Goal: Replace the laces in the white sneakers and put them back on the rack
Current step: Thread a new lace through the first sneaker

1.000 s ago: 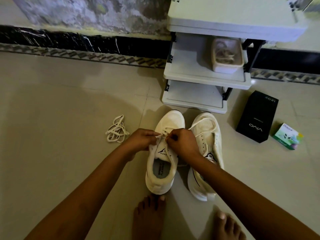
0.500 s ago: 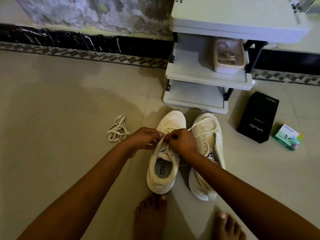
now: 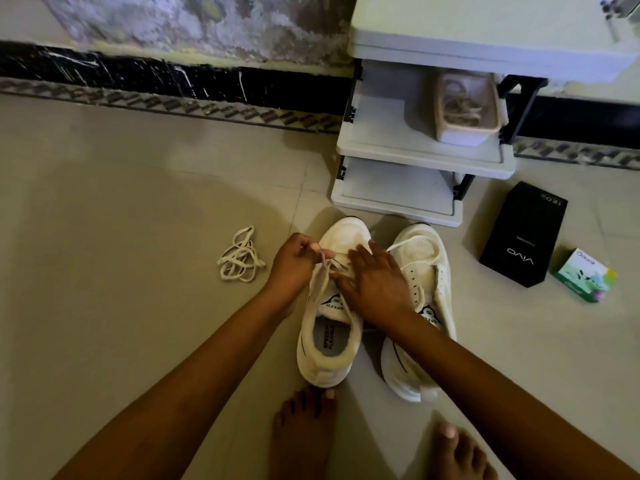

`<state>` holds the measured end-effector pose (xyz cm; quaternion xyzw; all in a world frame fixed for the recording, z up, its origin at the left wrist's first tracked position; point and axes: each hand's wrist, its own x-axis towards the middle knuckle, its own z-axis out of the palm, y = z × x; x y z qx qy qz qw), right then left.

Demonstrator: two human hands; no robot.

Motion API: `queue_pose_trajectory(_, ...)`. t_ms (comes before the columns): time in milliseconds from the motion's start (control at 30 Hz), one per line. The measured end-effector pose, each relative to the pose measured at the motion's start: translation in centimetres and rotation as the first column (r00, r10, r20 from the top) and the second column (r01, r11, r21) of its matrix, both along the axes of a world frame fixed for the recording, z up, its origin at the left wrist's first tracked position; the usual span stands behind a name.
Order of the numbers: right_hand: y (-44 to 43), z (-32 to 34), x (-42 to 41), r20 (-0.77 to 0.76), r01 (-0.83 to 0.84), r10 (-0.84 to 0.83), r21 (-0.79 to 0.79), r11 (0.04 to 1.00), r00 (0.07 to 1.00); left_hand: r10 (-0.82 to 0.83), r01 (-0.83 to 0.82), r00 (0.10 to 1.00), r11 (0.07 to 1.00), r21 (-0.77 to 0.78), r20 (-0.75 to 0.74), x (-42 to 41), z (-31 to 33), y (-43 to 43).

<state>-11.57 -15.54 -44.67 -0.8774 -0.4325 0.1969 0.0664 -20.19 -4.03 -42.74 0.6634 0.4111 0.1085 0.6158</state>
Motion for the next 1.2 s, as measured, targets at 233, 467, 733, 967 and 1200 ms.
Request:
queue_pose_trajectory(233, -0.2, 0.6, 1.0, -0.265, -0.042, 0.024, -0.066, 0.997, 0.964, 0.119, -0.100, 0.970, 0.990, -0.099, 0.210, 1.1, 4.4, 1.9)
queue_pose_trajectory(467, -0.3, 0.6, 1.0, -0.286, -0.041, 0.026, -0.046, 0.998, 0.958, -0.248, 0.445, 0.861, 0.790, 0.421, -0.444, -0.8, -1.4, 0.1)
queue_pose_trajectory(733, -0.9, 1.0, -0.6, -0.225, -0.053, 0.036, -0.068, 0.996, 0.974, -0.276, 0.464, 0.822, 0.832, 0.305, -0.498, 0.1, -0.6, 0.3)
queue_pose_trajectory(967, -0.3, 0.7, 0.2, -0.234, -0.010, 0.003, -0.028, 1.000, 0.972, -0.065, 0.081, 0.993, 0.983, -0.166, 0.100, -0.1, 4.7, 1.8)
queue_pose_trajectory(1200, -0.4, 0.7, 0.3, -0.215, -0.023, 0.021, -0.004, 1.000, 0.976, -0.295, 0.384, 0.903, 0.881, 0.277, -0.314, 0.0, 0.2, 0.5)
